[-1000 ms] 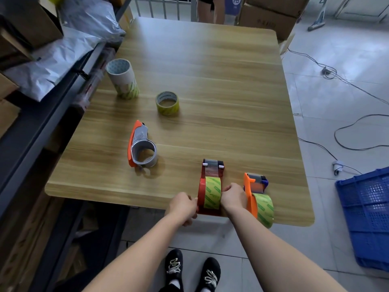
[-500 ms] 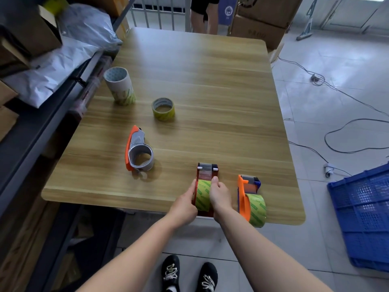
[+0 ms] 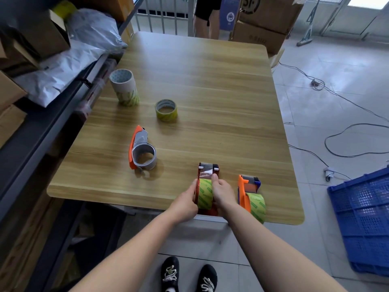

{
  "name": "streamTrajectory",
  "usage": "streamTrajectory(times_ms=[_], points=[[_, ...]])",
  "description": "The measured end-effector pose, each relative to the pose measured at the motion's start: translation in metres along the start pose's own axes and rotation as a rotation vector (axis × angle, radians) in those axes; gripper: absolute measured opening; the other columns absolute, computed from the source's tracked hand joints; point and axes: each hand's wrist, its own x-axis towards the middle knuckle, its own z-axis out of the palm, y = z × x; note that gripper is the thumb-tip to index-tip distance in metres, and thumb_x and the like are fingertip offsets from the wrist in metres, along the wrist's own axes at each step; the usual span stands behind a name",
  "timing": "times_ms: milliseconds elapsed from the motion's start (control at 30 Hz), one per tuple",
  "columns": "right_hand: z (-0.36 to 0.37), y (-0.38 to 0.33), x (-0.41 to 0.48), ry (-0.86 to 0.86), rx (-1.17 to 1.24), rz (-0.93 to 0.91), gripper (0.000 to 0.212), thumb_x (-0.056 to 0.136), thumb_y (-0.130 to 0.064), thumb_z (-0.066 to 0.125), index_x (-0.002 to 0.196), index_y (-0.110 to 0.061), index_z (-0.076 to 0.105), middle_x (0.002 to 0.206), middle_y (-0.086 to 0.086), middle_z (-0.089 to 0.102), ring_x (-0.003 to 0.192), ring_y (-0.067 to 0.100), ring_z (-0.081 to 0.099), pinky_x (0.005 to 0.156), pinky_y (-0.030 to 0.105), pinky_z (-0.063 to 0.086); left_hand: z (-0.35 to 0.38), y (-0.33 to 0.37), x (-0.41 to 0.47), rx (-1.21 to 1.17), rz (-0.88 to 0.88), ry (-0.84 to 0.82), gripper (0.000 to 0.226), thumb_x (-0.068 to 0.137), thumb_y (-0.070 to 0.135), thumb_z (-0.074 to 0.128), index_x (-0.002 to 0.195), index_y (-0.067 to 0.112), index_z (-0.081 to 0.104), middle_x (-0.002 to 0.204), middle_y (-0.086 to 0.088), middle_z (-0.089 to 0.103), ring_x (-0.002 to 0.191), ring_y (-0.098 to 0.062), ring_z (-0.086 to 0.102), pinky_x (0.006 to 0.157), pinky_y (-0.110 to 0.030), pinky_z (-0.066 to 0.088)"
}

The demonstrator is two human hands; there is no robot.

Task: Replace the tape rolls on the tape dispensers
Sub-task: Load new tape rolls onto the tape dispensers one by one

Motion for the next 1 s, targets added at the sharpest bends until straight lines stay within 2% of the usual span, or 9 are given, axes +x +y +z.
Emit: streamTrajectory(times_ms=[67,167,300,367,500,600,767,1000], points=[[-0.005,-0.003,-0.001,0.011,-0.089,-0.057,0.042,0.099,-0.047,0.036,0.096,-0.012,0.059,0.1,0.01,0.062,0.094,0.027,0.058,0.085,0.04,0.05,-0.006,-0.001,-0.001,0.036,-0.003,0.013,0.081,0.081,0.002,0.048,0.15,0.03,0.016,0.142,-0.003,0.048,0.124,-0.02,0.049,0.101,-0.028,0.042],[-0.013,-0.012,-0.006,0.023,-0.214,-0.159,0.035,0.1,-0.043,0.04,0.102,-0.014,0.058,0.104,0.007,0.063,0.092,0.021,0.054,0.075,0.031,0.039,-0.02,-0.003,-0.001,0.132,-0.033,0.048,0.073,0.087,0.006,0.05,0.15,0.023,0.018,0.15,-0.007,0.036,0.133,-0.023,0.041,0.108,-0.034,0.037],[-0.016,-0.037,-0.018,0.035,-0.4,-0.312,0.04,0.097,-0.04,0.047,0.12,-0.009,0.059,0.12,0.012,0.063,0.113,0.03,0.057,0.089,0.035,0.043,-0.046,-0.004,-0.007,0.277,-0.028,0.198,0.066,0.089,0.011,0.051,0.149,0.021,0.025,0.148,-0.009,0.038,0.134,-0.024,0.038,0.11,-0.034,0.033],[-0.014,-0.052,-0.023,0.026,-0.486,-0.391,0.041,0.096,-0.04,0.049,0.122,-0.01,0.059,0.123,0.012,0.062,0.116,0.029,0.056,0.094,0.035,0.045,-0.063,-0.008,-0.011,0.359,-0.015,0.298,0.061,0.088,0.013,0.051,0.146,0.018,0.032,0.143,-0.009,0.043,0.132,-0.025,0.039,0.109,-0.033,0.032],[0.001,-0.081,-0.033,-0.044,-0.615,-0.521,0.048,0.093,-0.043,0.051,0.13,-0.012,0.054,0.129,0.011,0.058,0.12,0.027,0.054,0.099,0.036,0.044,-0.098,-0.022,-0.015,0.399,-0.035,0.499,0.046,0.087,0.019,0.052,0.133,0.021,0.048,0.126,-0.009,0.055,0.118,-0.029,0.048,0.099,-0.04,0.043],[0.021,-0.099,-0.038,-0.073,-0.679,-0.593,0.049,0.092,-0.044,0.054,0.13,-0.013,0.054,0.13,0.01,0.057,0.121,0.026,0.053,0.098,0.036,0.043,-0.121,-0.036,-0.016,0.435,-0.08,0.568,0.041,0.086,0.022,0.054,0.127,0.02,0.052,0.121,-0.009,0.056,0.115,-0.03,0.048,0.096,-0.039,0.044],[0.07,-0.126,-0.033,-0.134,-0.74,-0.596,0.049,0.089,-0.048,0.058,0.127,-0.016,0.057,0.128,0.006,0.061,0.119,0.024,0.056,0.096,0.036,0.047,-0.156,-0.062,0.0,0.46,-0.12,0.597,0.041,0.085,0.024,0.055,0.125,0.021,0.051,0.116,-0.008,0.057,0.112,-0.029,0.05,0.092,-0.036,0.043],[0.131,-0.154,-0.015,-0.252,-0.811,-0.505,0.038,0.089,-0.04,0.055,0.119,-0.018,0.062,0.121,0.005,0.067,0.111,0.026,0.061,0.086,0.033,0.047,-0.191,-0.089,0.035,0.452,-0.163,0.408,0.049,0.085,0.031,0.056,0.131,0.015,0.048,0.13,-0.013,0.053,0.124,-0.03,0.046,0.102,-0.036,0.039]])
